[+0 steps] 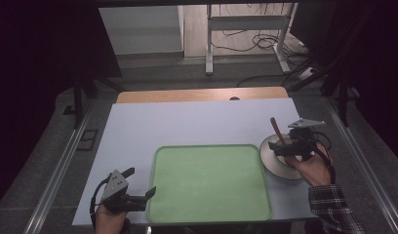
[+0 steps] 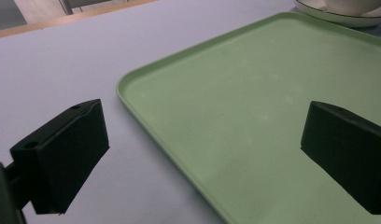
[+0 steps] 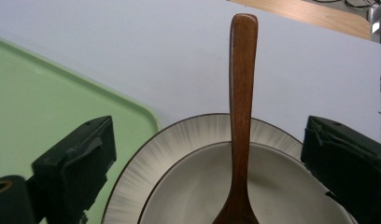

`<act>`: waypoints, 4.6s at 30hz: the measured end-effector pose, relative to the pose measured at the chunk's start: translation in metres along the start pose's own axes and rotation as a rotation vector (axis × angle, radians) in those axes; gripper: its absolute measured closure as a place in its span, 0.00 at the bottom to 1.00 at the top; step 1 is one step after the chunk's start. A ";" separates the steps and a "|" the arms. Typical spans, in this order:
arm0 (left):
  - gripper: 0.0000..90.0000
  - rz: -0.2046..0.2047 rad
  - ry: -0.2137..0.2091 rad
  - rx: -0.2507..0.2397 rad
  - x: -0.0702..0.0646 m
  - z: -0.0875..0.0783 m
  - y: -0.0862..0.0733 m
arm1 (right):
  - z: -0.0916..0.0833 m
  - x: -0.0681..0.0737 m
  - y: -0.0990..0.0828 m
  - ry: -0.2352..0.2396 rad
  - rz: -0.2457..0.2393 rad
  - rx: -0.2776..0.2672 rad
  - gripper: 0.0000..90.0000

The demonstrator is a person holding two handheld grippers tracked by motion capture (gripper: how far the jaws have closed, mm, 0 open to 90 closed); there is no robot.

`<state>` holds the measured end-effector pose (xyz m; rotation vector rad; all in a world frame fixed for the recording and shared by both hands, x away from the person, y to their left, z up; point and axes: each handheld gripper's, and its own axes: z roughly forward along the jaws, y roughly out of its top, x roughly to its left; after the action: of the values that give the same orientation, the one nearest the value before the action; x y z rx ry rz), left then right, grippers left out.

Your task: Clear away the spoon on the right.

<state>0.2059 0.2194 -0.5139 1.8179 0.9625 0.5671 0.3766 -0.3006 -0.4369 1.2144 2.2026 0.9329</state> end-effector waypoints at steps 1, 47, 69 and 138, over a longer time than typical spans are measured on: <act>0.01 0.000 0.000 0.000 0.000 0.000 0.000 | 0.002 0.000 0.001 -0.002 -0.009 0.008 0.07; 0.01 0.012 0.005 0.003 0.000 -0.001 0.000 | 0.019 -0.016 0.046 -0.024 0.030 0.223 0.86; 0.01 0.013 0.009 -0.002 0.000 -0.001 0.001 | -0.006 -0.012 0.078 -0.025 0.003 0.292 0.86; 0.01 0.021 0.010 -0.004 -0.001 -0.002 0.002 | 0.056 0.105 0.049 0.172 -0.061 0.602 0.87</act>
<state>0.2040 0.2191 -0.5114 1.8250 0.9488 0.5911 0.3876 -0.1730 -0.4454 1.3387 2.7564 0.3573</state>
